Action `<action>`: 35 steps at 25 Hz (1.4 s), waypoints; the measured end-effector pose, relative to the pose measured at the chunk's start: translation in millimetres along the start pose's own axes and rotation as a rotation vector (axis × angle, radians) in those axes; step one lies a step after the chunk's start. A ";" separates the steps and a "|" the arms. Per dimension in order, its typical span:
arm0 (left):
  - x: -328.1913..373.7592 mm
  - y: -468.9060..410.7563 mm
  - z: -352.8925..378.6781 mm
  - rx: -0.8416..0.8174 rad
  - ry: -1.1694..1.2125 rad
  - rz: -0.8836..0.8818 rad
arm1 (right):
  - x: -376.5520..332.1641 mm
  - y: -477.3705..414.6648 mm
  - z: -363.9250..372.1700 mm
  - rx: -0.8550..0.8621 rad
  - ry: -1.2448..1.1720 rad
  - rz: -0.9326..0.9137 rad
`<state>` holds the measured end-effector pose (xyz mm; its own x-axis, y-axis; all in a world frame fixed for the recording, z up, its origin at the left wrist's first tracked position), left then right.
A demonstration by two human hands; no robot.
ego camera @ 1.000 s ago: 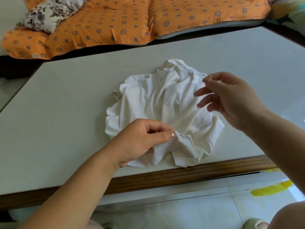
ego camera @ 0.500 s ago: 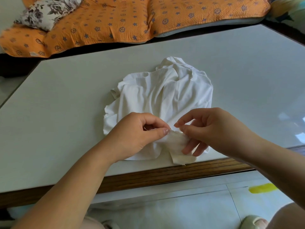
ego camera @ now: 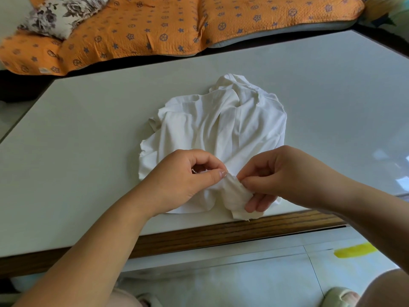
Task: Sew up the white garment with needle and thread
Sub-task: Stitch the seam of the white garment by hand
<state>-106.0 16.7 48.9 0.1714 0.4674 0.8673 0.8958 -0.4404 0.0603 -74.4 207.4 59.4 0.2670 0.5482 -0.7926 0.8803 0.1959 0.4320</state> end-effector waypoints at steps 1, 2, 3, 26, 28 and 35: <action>-0.6 -0.1 0.0 -0.007 0.004 0.000 | 0.2 -0.3 0.3 -0.007 -0.003 -0.003; -1.0 0.0 0.1 -0.015 0.008 -0.001 | 0.9 -0.8 0.5 -0.011 -0.006 -0.006; -1.4 0.0 0.4 -0.024 0.010 -0.002 | 1.4 -1.1 0.5 -0.015 -0.012 -0.010; -4.1 -3.5 5.7 -0.068 0.152 -0.051 | 4.0 -5.8 8.8 0.006 -0.108 -0.083; -5.1 -3.8 5.4 -0.051 0.176 -0.060 | 4.5 -6.8 9.7 0.030 -0.111 -0.075; -7.7 -5.0 9.2 0.004 0.285 -0.136 | 1.2 -3.3 11.9 0.056 -0.165 -0.092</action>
<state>-108.0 22.4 37.3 -0.0710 0.2880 0.9550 0.9042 -0.3856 0.1835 -72.3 197.7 51.9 0.2408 0.3881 -0.8896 0.9232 0.1913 0.3333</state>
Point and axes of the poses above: each hand's wrist, its own y-axis away from the middle knuckle, its own z-axis out of the palm, x = y × z, the point moved 3 cm from there along -y, towards the middle knuckle, and after that the axes turned 5 degrees about z, right-handed, at the moved point
